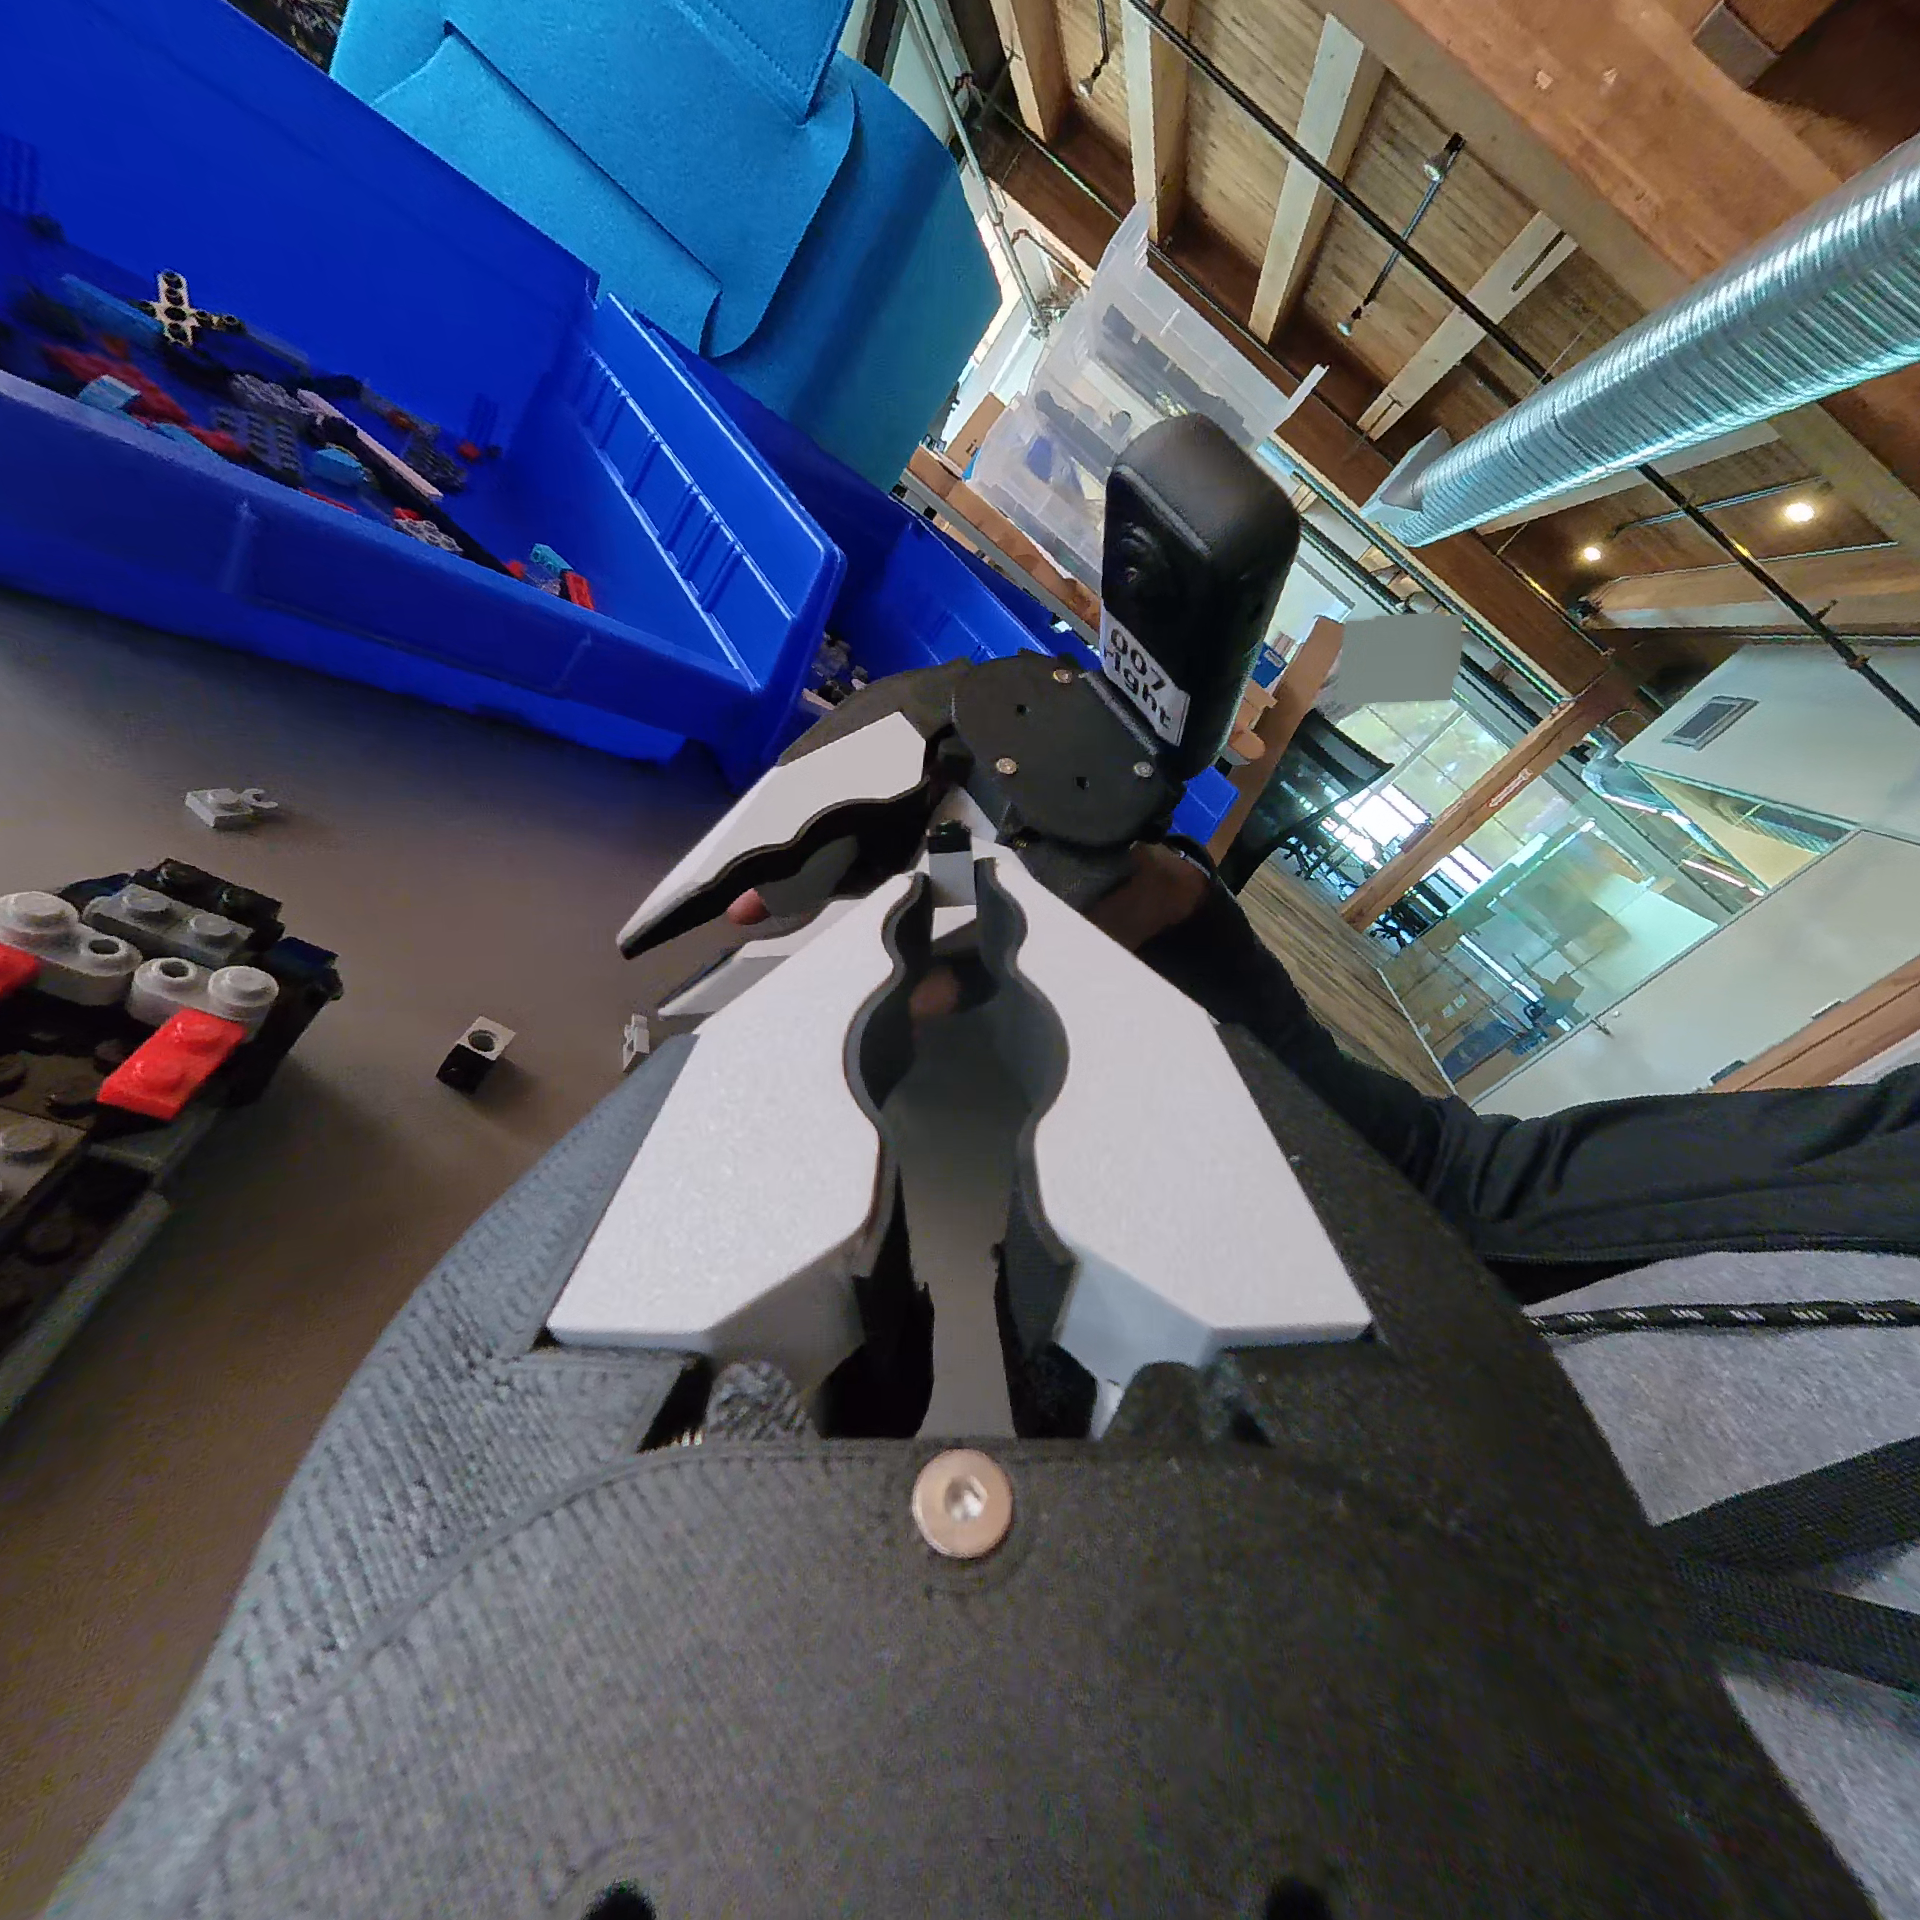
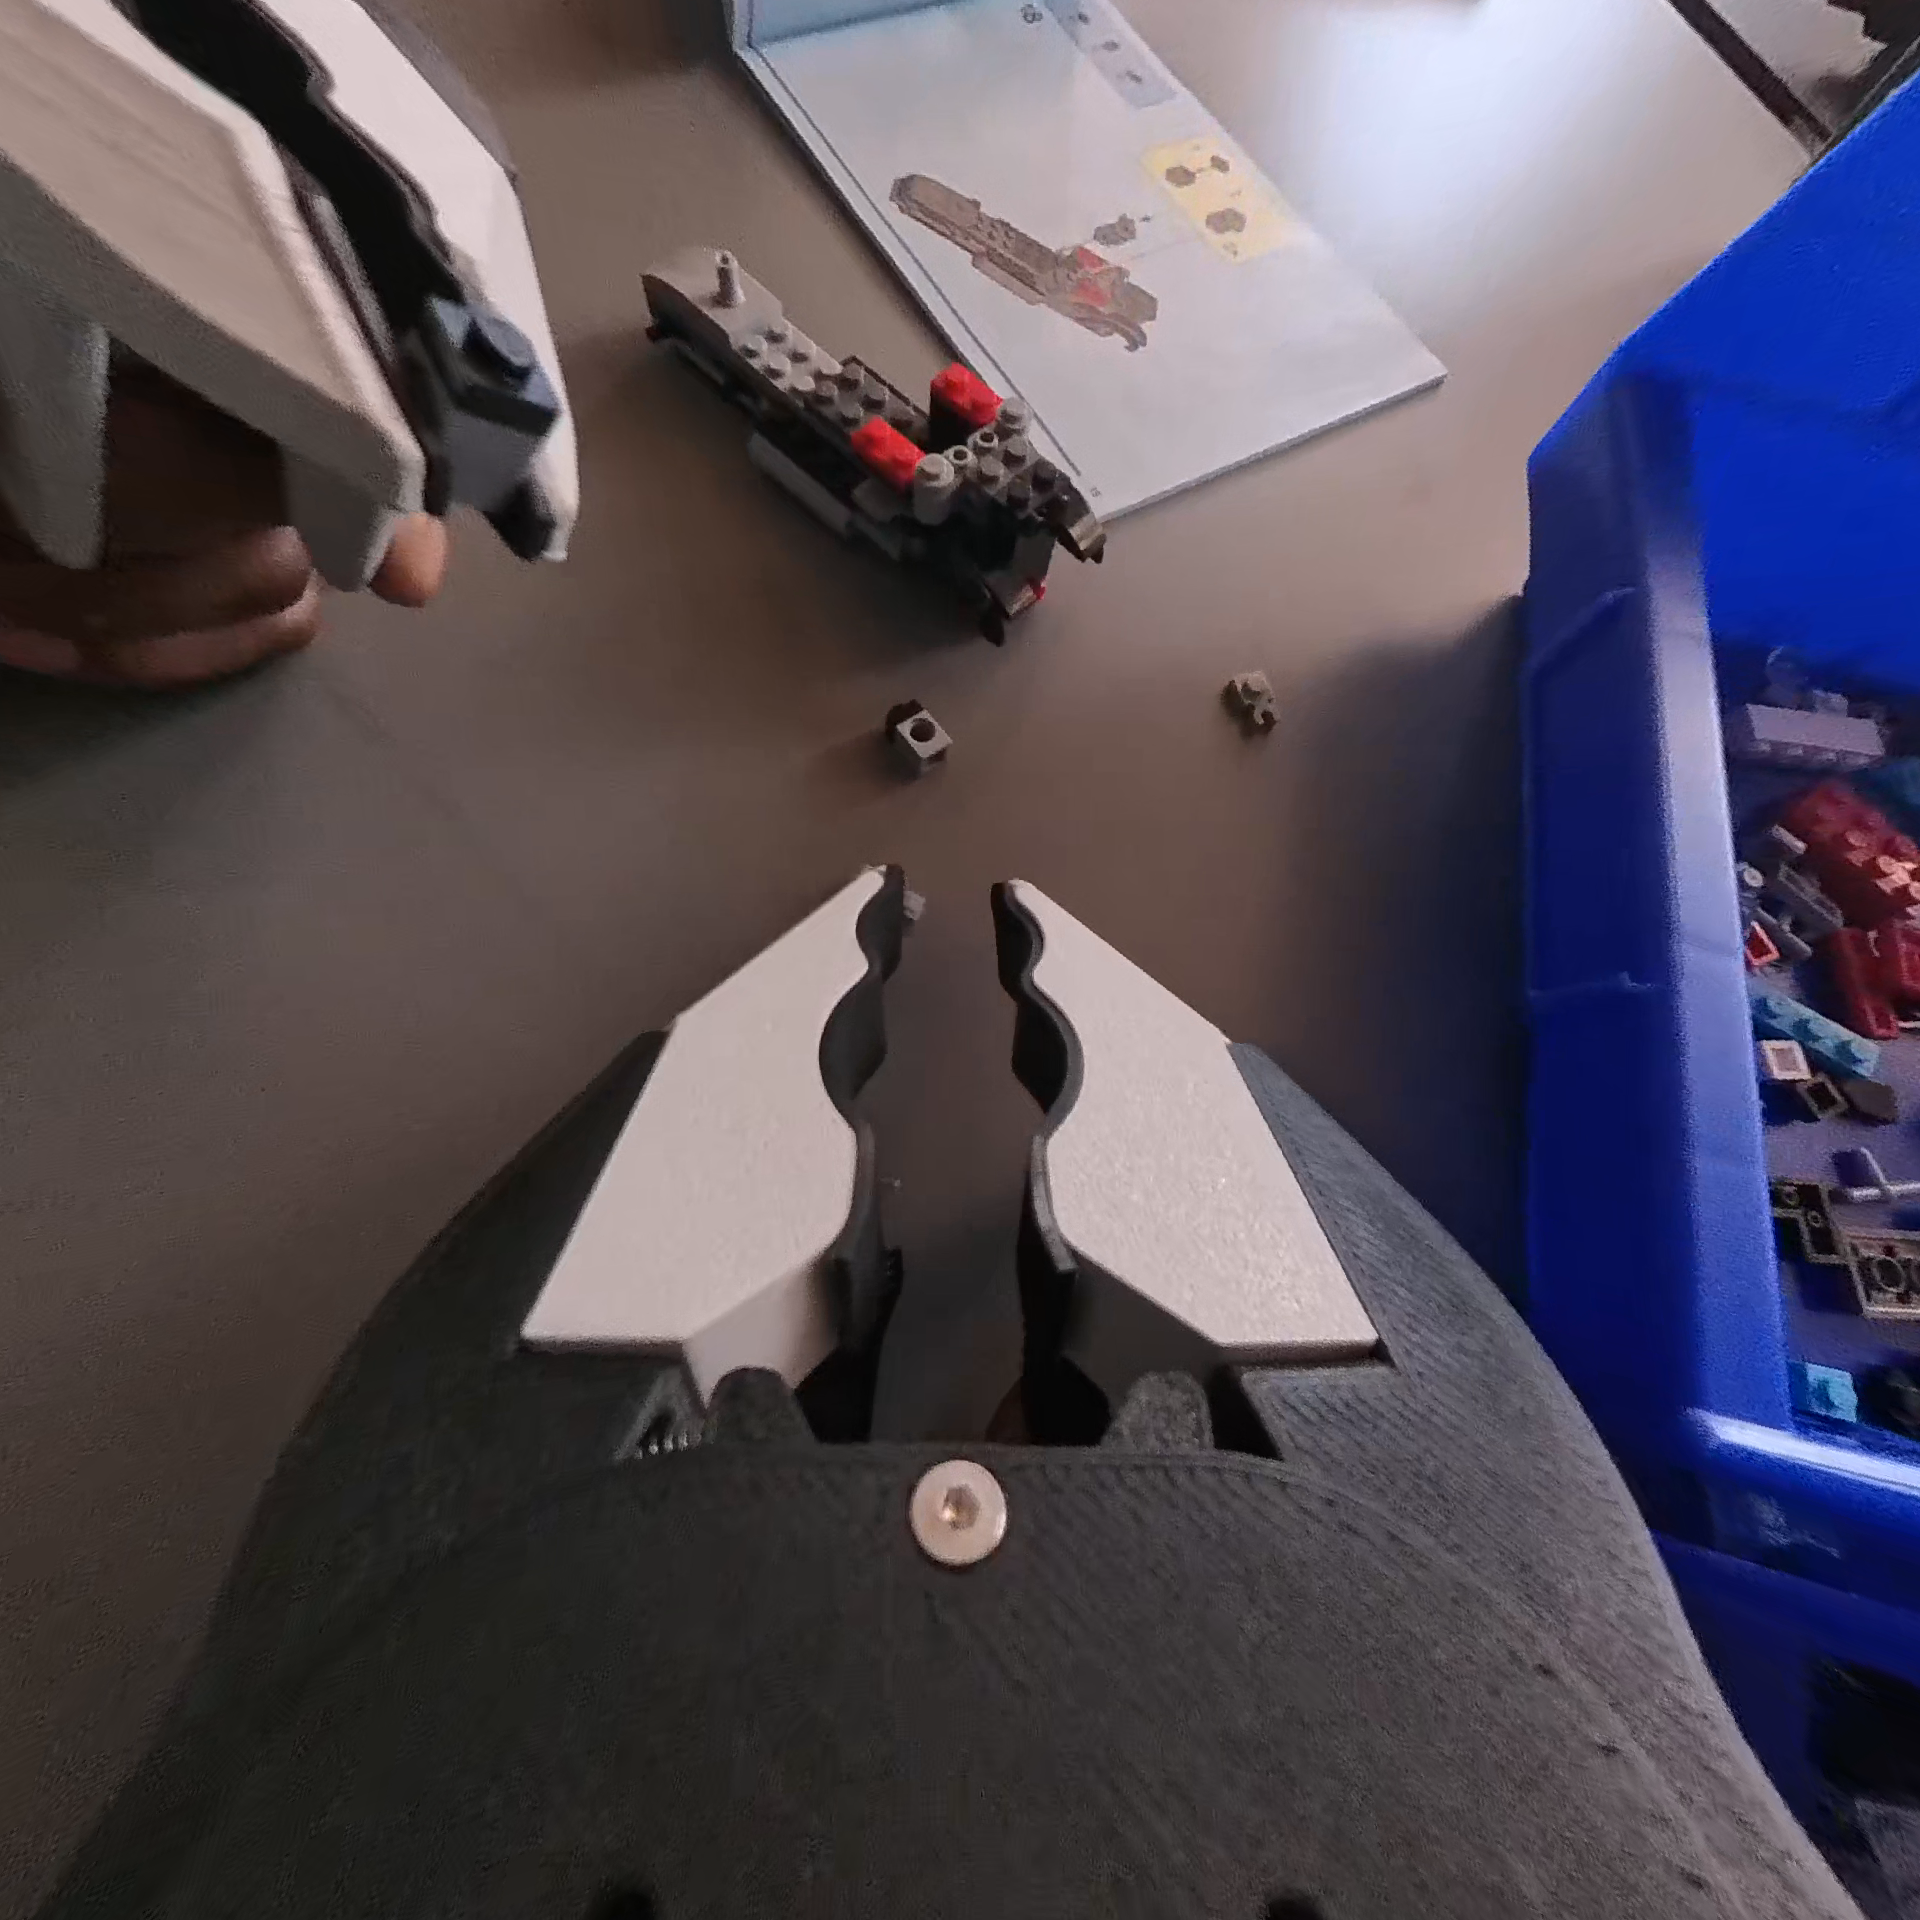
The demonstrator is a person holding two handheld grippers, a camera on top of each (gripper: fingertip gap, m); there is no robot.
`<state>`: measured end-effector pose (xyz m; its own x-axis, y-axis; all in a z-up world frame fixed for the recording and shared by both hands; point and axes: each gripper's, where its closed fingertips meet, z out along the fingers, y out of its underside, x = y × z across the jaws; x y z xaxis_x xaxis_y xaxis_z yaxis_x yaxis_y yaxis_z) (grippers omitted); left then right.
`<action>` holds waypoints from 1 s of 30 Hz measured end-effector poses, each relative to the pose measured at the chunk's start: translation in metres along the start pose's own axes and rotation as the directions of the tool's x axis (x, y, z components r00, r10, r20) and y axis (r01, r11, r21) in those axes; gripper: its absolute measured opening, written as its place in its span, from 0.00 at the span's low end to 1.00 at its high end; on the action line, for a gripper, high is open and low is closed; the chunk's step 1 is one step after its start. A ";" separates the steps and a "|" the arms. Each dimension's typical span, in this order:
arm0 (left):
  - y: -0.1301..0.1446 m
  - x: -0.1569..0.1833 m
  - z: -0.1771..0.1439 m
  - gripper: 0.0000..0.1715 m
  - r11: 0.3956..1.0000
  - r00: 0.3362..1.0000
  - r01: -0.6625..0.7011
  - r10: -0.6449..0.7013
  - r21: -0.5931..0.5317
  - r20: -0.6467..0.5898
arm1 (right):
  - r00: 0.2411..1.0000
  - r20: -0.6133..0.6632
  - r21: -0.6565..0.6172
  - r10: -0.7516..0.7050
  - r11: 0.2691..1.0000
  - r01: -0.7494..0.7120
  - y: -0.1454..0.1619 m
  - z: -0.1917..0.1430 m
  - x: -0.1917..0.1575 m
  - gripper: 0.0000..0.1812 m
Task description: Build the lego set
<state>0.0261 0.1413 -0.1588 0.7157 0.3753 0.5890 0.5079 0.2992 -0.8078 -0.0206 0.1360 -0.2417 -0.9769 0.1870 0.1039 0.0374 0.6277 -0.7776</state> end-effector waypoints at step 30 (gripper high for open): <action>0.000 -0.002 0.000 0.05 1.000 1.000 -0.003 0.003 0.005 0.012 | 0.998 -0.060 -0.106 -0.026 0.994 0.020 0.013 0.004 0.007 0.12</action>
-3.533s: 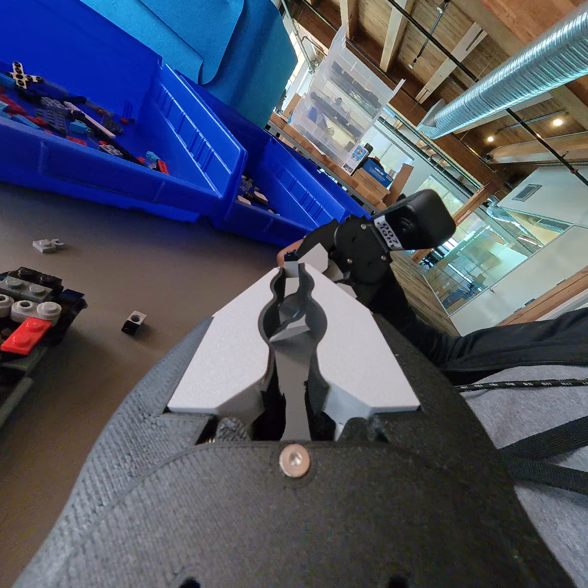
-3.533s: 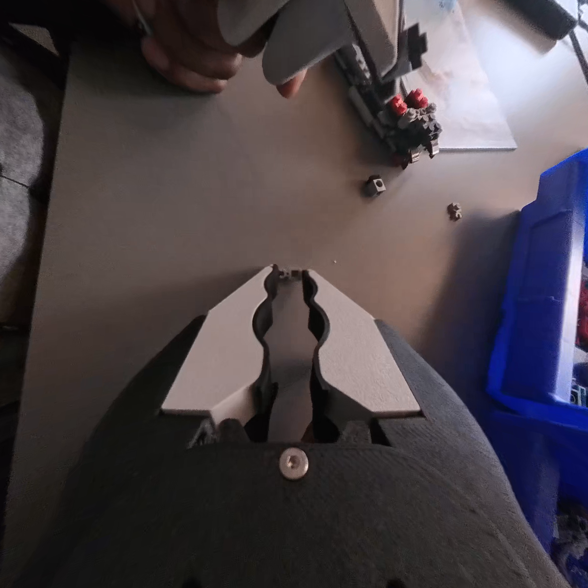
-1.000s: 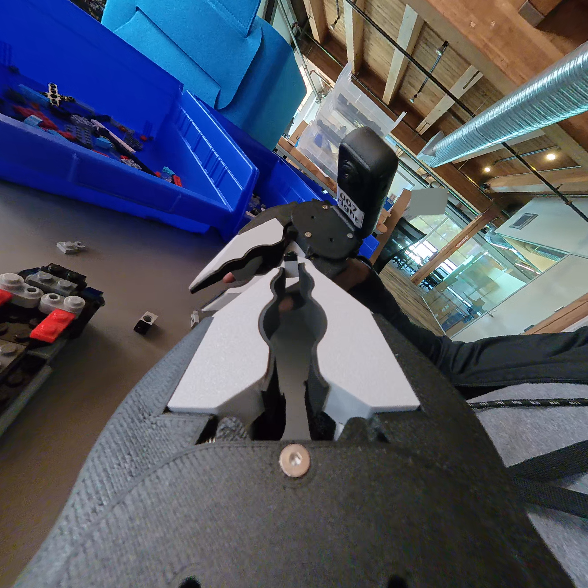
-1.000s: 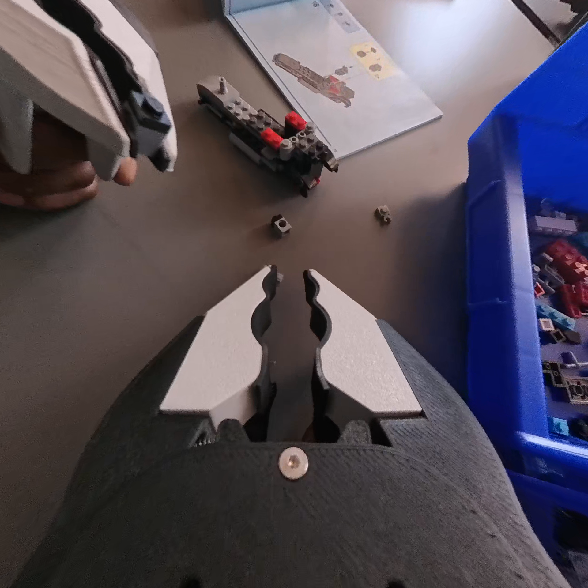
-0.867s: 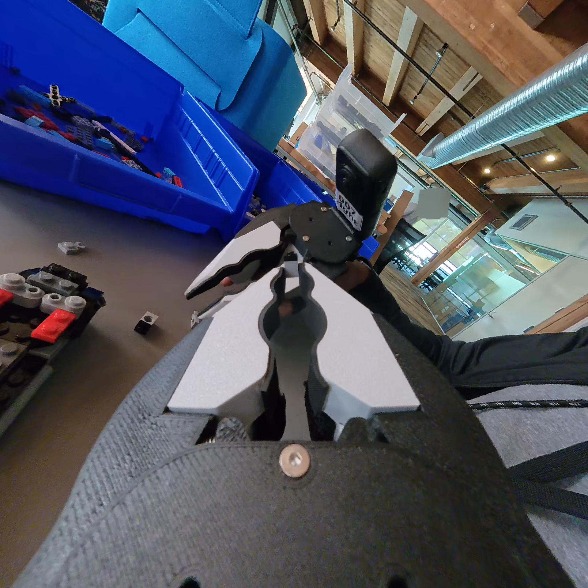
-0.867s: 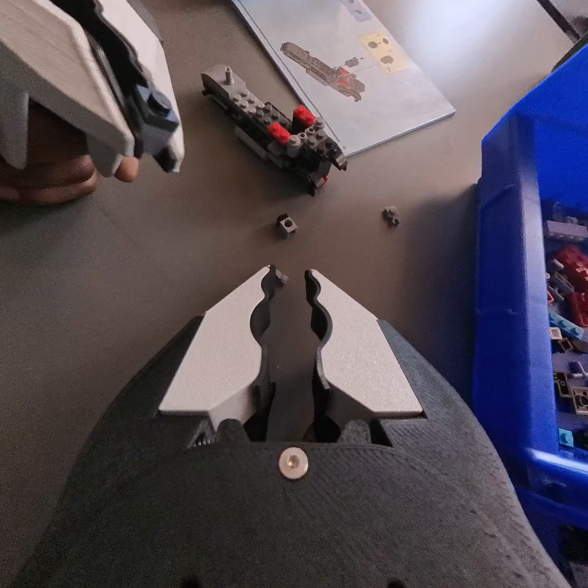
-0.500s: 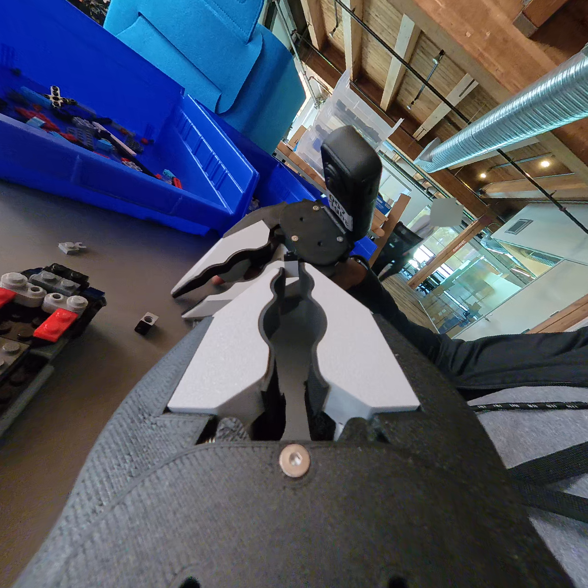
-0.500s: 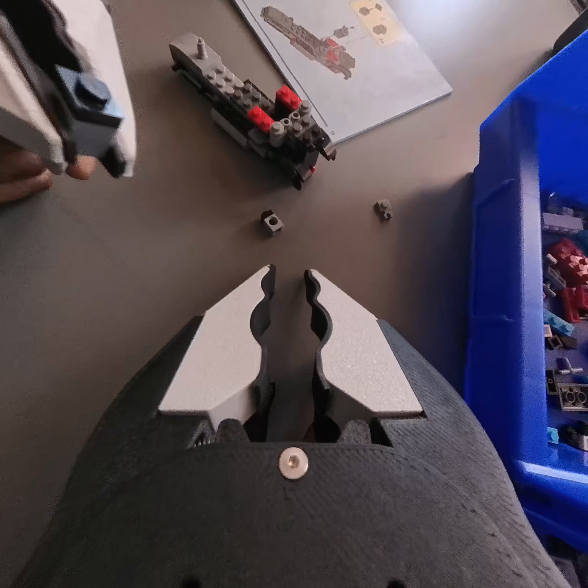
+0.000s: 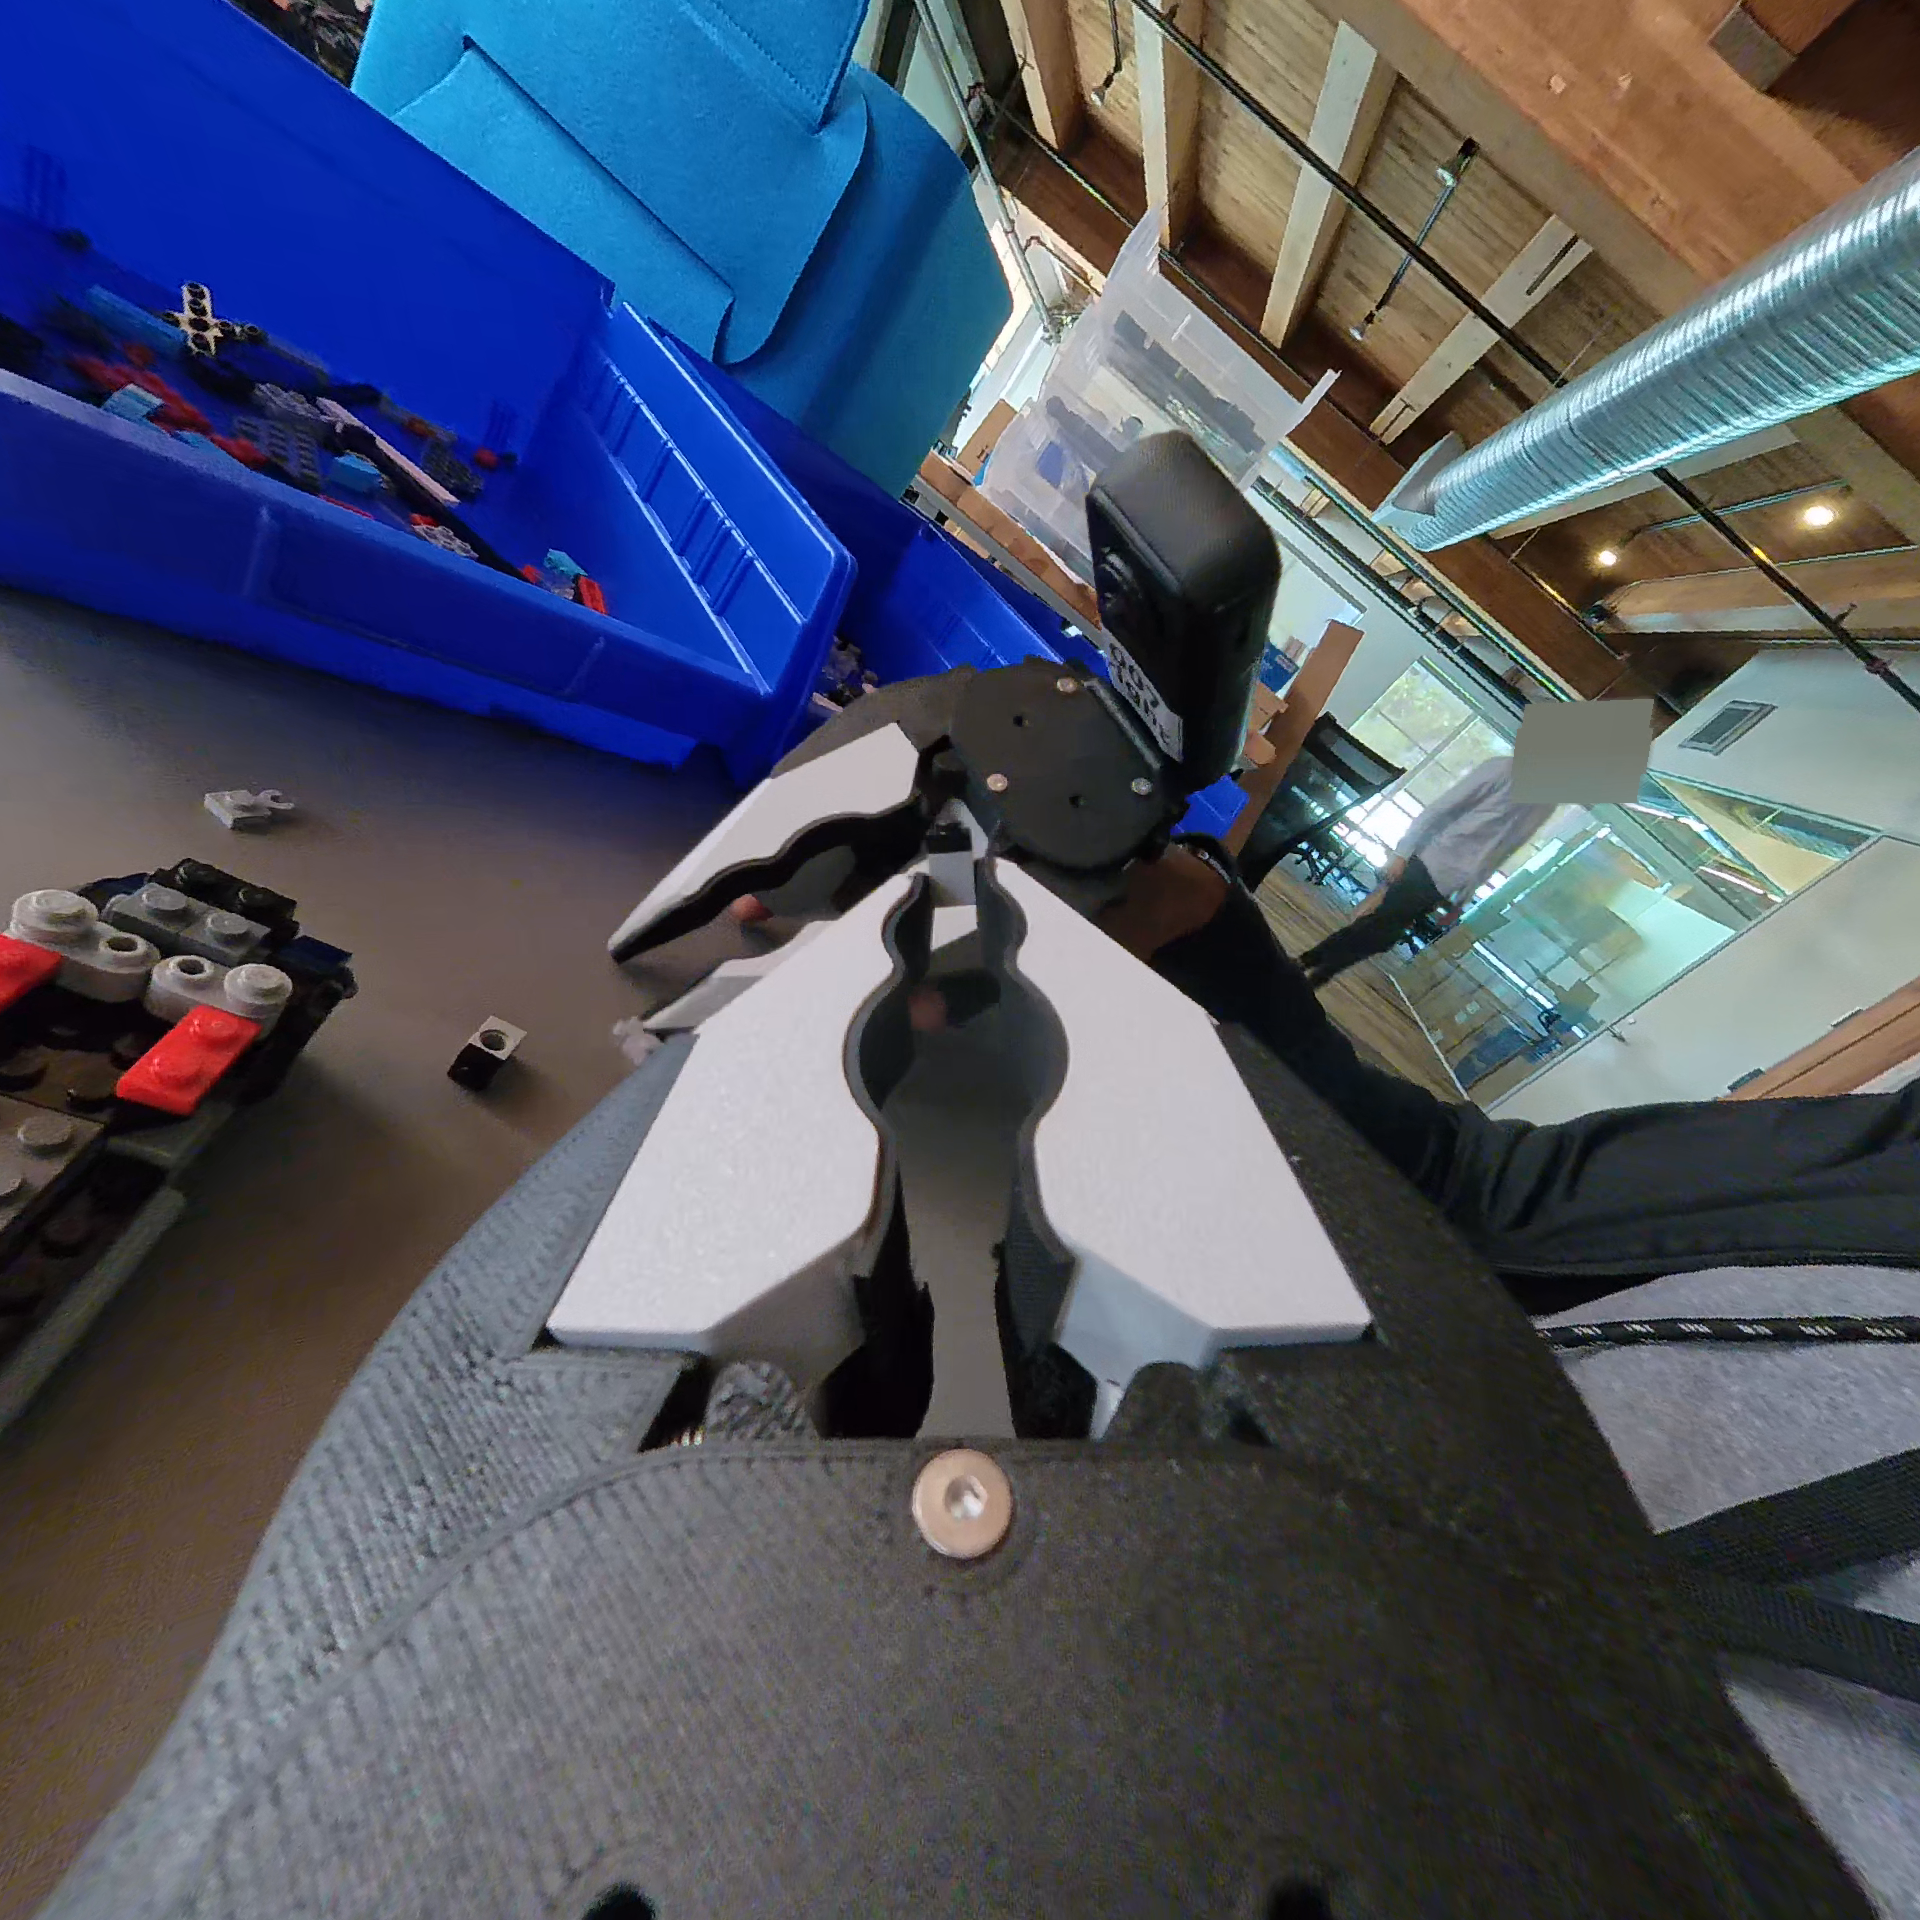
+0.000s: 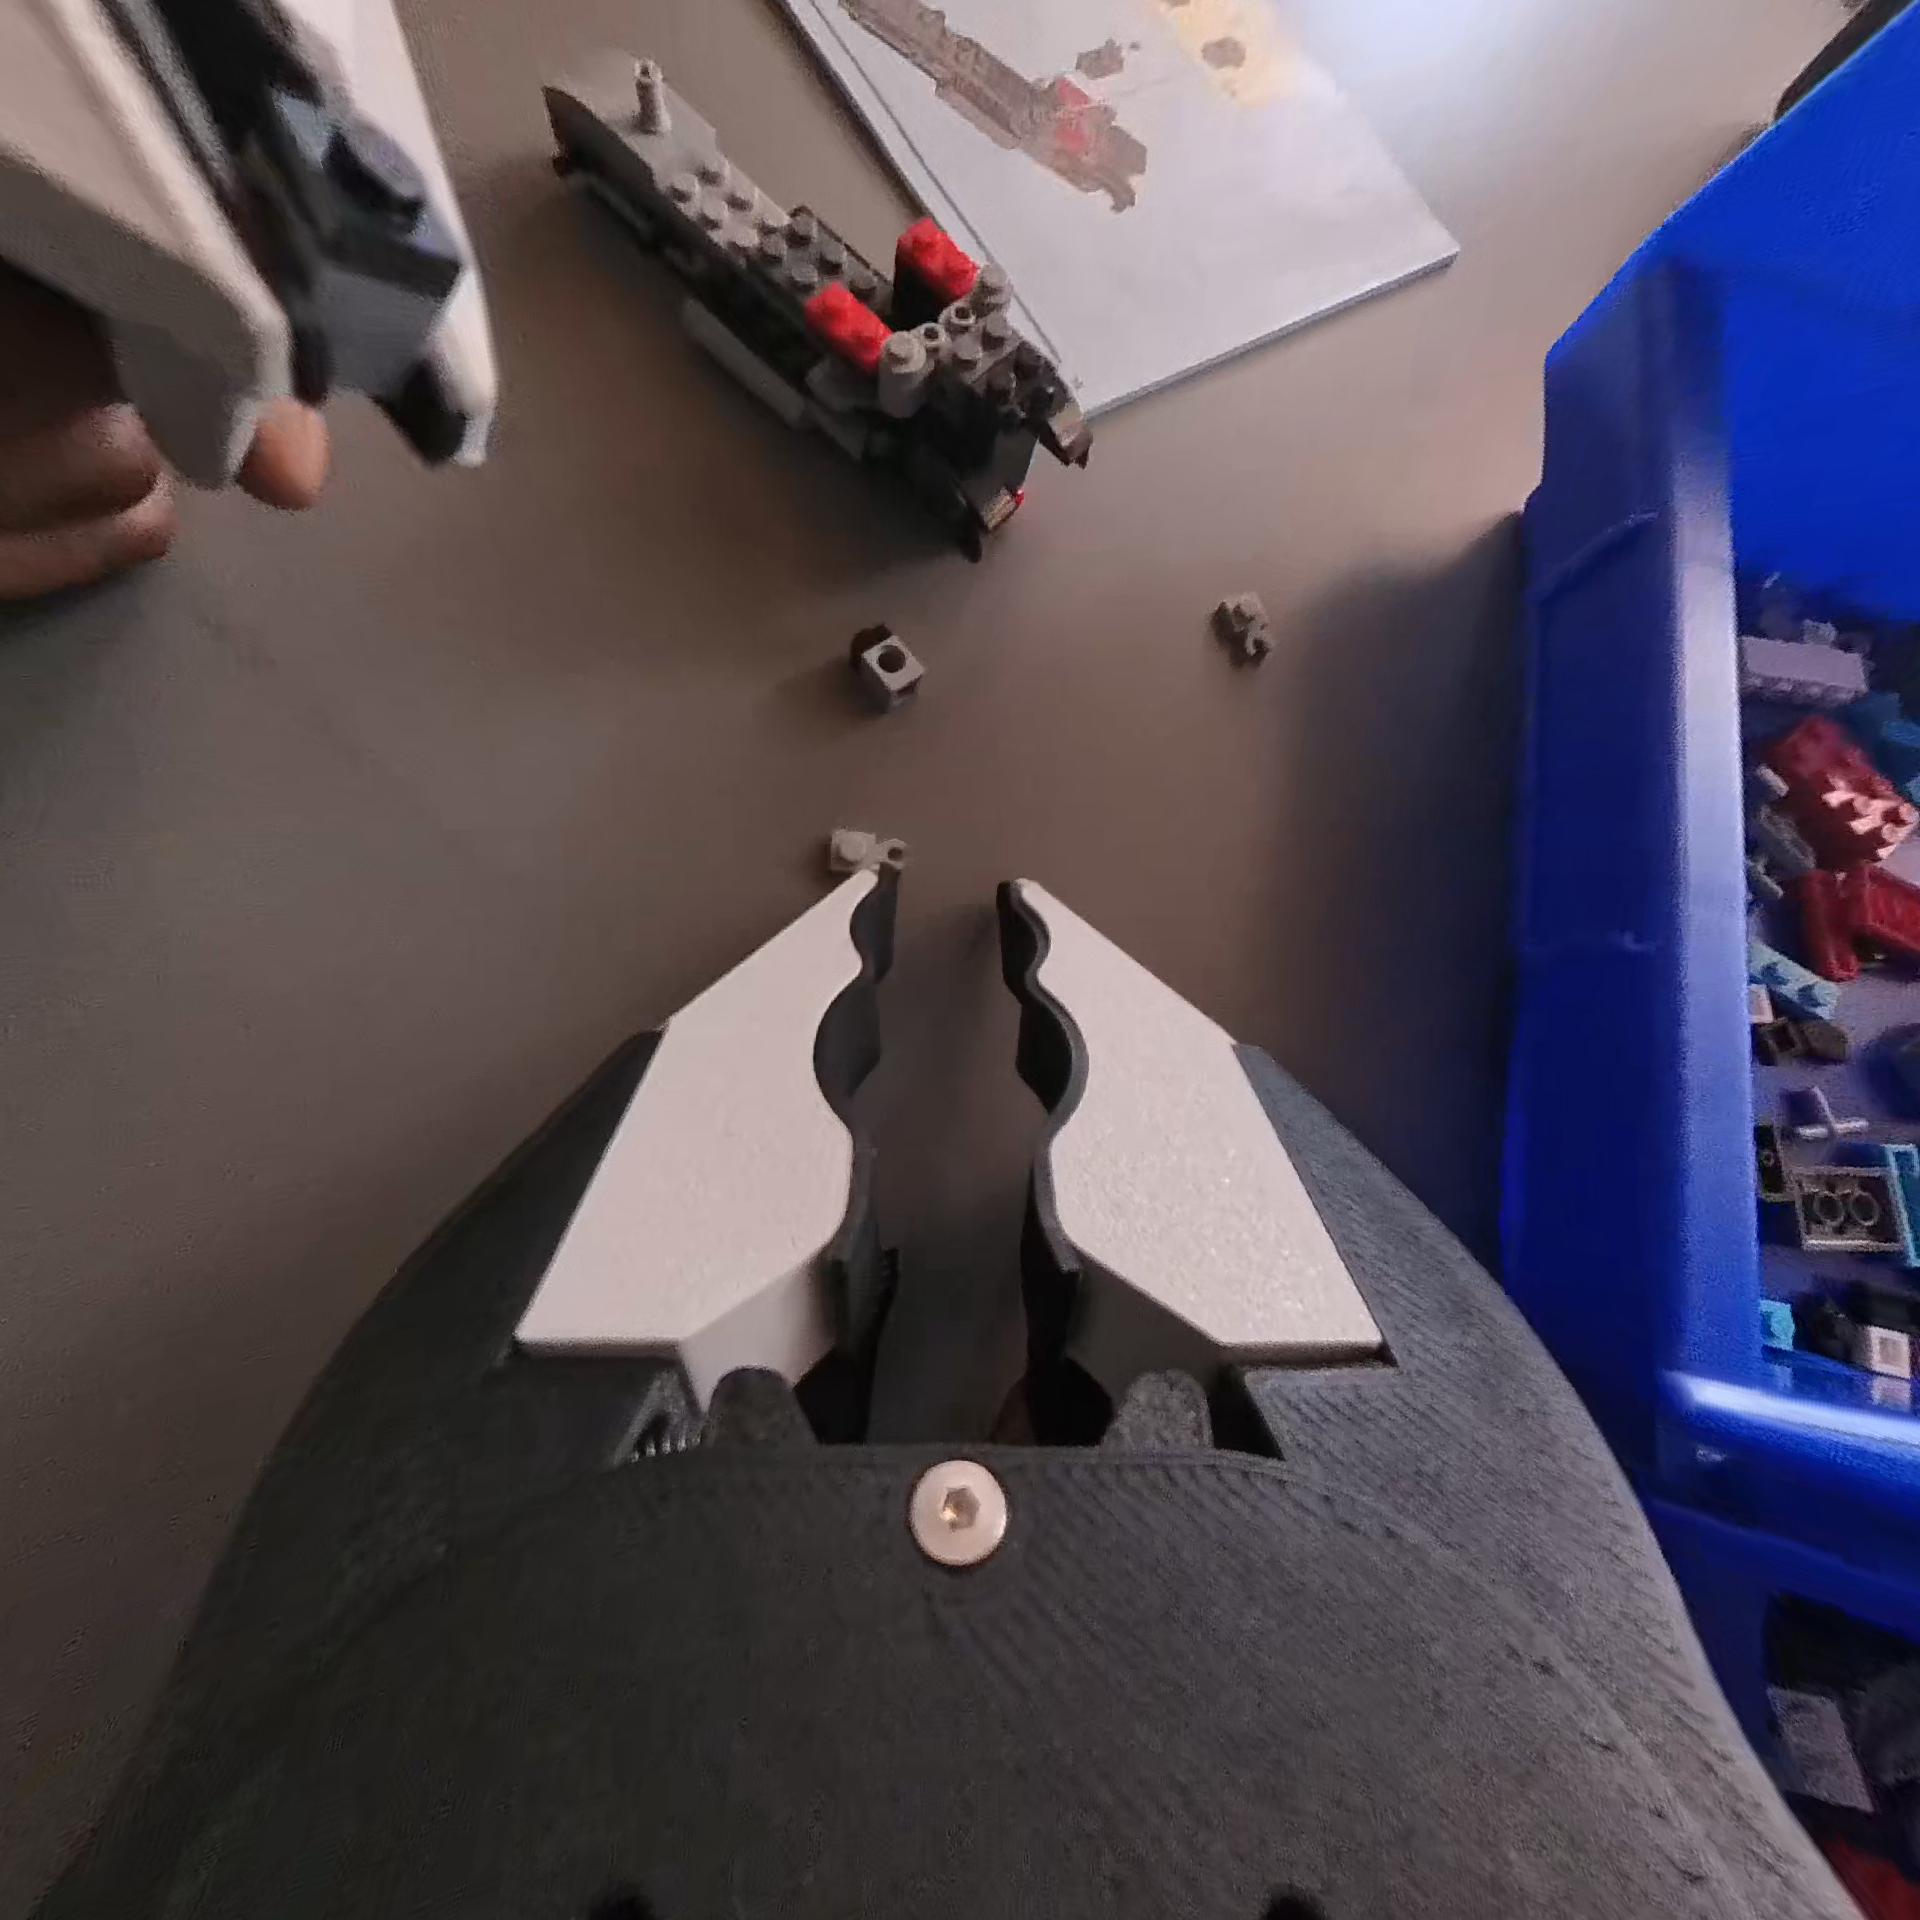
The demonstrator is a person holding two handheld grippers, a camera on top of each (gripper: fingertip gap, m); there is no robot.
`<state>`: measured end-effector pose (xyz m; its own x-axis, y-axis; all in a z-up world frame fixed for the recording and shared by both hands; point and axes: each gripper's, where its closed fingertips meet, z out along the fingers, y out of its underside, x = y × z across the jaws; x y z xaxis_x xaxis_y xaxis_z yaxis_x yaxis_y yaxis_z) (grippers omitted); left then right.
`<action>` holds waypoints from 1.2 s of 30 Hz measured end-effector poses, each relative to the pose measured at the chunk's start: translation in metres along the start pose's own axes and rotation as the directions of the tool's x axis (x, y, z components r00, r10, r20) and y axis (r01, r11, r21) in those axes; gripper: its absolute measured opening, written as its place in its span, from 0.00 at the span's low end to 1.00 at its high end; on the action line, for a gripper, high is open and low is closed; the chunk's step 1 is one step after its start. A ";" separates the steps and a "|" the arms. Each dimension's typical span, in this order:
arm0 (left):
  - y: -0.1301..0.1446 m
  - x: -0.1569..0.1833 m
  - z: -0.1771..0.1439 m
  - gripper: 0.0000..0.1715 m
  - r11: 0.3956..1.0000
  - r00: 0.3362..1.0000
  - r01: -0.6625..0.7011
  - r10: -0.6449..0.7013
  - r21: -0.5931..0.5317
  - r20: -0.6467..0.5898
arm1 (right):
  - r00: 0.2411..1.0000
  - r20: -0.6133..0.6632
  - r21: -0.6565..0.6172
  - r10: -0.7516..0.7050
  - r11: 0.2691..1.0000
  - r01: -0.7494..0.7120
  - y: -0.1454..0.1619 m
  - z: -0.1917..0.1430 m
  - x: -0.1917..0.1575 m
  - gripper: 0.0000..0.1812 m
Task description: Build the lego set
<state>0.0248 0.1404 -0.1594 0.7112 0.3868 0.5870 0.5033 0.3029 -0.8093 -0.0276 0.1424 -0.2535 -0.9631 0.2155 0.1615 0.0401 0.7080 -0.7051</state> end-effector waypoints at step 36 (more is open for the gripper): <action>-0.008 0.005 -0.005 0.05 0.997 0.999 -0.037 0.039 0.061 -0.018 | 1.000 -0.017 0.033 0.006 0.999 -0.005 -0.010 0.003 -0.004 0.13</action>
<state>0.0267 0.1350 -0.1501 0.7388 0.3824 0.5549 0.4457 0.3404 -0.8280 -0.0250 0.1325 -0.2491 -0.9582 0.2309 0.1690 0.0364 0.6841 -0.7284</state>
